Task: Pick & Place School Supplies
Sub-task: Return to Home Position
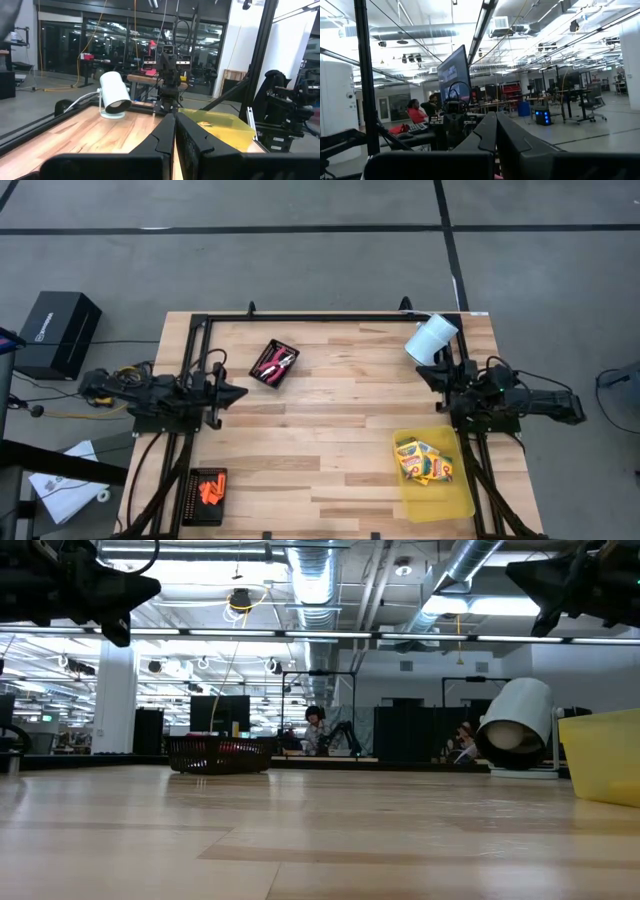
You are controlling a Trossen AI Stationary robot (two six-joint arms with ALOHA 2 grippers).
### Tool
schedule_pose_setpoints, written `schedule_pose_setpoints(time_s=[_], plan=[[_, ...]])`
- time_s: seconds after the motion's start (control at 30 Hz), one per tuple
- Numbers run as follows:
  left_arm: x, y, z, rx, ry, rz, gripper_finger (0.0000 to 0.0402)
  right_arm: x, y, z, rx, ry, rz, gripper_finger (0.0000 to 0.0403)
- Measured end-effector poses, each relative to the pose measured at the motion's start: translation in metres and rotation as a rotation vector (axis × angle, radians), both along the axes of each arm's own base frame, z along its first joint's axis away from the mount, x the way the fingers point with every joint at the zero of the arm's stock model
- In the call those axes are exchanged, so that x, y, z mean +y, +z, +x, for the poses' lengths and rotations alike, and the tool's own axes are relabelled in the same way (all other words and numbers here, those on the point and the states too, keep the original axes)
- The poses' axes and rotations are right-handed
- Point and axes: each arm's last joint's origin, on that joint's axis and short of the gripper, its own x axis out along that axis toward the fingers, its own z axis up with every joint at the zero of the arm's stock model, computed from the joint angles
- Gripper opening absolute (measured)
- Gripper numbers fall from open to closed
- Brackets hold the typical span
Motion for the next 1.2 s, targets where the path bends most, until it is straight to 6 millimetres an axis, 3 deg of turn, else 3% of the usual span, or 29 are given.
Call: schedule_pose_setpoints(time_s=[1.2], plan=[[-0.0020, -0.0088, 0.0089, 0.107, 0.000, 0.024, 0.0008, 0.0000, -0.0002, 0.0001, 0.001, 0.000, 0.000, 0.0000]])
